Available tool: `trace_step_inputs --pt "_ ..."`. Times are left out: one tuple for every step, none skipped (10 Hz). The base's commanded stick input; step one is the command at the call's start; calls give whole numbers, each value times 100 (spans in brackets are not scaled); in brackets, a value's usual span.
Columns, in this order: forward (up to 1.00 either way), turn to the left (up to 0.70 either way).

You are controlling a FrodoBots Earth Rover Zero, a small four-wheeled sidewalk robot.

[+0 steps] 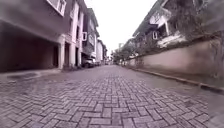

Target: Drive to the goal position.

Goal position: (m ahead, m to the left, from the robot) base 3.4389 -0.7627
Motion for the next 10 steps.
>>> trace_step_inputs --pt "70 0" --pt "70 0" --pt "70 0" --pt "70 0" --pt "70 0" --pt "70 0" --pt "70 0" --pt "70 0" --pt "70 0" --pt "70 0"
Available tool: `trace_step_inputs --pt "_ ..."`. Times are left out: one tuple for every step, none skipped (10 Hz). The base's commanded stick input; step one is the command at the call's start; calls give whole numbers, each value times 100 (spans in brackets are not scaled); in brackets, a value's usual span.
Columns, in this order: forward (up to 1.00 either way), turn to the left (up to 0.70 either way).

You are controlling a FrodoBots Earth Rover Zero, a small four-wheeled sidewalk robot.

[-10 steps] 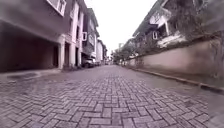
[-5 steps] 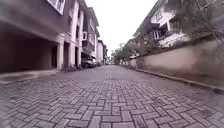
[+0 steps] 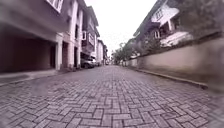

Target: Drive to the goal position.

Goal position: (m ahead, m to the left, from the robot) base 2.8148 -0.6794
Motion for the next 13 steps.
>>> trace_step_inputs --pt "70 0" --pt "70 0" --pt "70 0" --pt "70 0" --pt "70 0" --pt "70 0" --pt "70 0" --pt "70 0" --pt "70 0" --pt "70 0" --pt "70 0" --pt "70 0" --pt "70 0"
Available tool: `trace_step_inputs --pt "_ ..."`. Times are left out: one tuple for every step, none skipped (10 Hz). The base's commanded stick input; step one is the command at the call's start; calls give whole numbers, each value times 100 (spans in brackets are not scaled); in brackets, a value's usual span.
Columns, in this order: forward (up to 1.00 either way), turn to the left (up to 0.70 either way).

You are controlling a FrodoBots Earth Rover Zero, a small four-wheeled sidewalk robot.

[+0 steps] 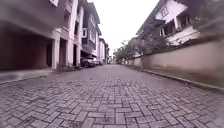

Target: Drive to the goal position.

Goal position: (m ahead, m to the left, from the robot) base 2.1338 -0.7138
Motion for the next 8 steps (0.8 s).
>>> trace_step_inputs --pt "70 0" --pt "70 0" --pt "70 0" --pt "70 0" --pt "70 0" --pt "70 0" --pt "70 0" --pt "70 0"
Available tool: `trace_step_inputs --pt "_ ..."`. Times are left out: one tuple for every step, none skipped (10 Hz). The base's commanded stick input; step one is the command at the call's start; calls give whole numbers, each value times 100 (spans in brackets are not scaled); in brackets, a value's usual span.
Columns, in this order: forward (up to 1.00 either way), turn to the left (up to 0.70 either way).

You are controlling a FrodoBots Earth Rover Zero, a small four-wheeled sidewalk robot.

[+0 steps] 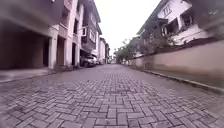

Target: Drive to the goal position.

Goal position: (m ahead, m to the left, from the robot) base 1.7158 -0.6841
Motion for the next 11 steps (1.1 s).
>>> trace_step_inputs --pt "70 0" --pt "70 0" --pt "70 0" --pt "70 0" --pt "70 0" --pt "70 0" --pt "70 0" --pt "70 0" --pt "70 0" --pt "70 0" --pt "70 0"
